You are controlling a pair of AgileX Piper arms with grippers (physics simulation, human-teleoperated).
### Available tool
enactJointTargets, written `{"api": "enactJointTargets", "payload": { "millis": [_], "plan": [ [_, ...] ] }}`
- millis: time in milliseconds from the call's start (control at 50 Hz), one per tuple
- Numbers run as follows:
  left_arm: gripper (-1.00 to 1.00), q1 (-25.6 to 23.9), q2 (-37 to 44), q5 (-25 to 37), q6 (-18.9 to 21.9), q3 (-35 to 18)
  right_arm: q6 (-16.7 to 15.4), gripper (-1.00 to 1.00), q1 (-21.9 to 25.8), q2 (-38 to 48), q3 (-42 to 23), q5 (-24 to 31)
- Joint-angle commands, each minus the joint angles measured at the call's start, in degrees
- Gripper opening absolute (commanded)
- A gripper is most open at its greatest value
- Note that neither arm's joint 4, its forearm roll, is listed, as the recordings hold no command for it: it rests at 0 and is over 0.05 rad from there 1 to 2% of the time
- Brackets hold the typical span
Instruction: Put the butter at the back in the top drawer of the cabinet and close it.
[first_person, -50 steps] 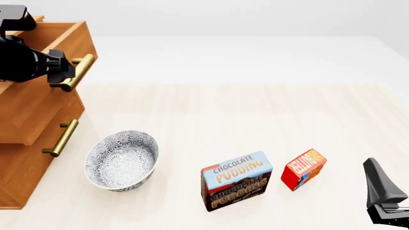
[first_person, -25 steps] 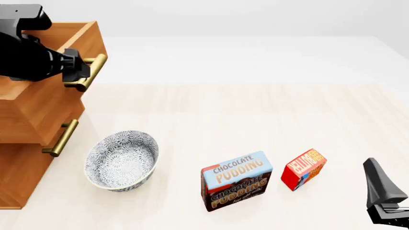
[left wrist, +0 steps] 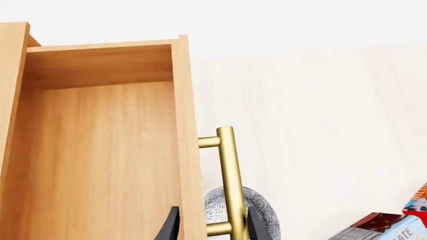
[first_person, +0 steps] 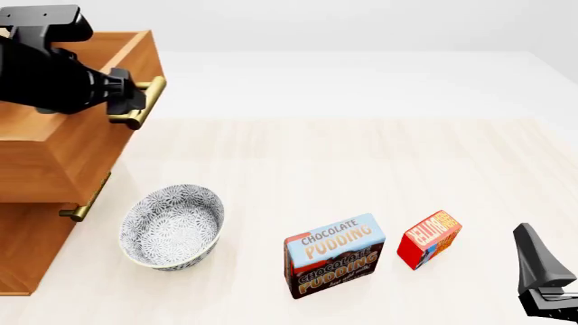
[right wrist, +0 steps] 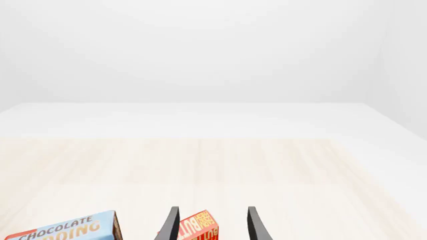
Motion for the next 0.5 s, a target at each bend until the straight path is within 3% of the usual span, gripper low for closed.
{"api": "enactJointTargets", "payload": {
  "millis": [20,500],
  "plan": [
    [1.00,-0.61,4.69,1.15,-0.85,3.41,0.00,1.00,0.00,0.00,0.00,0.00],
    [1.00,-2.22,4.88,2.57,-2.10,3.16,0.00,1.00,0.00,0.00,0.00,0.00]
  ]
}}
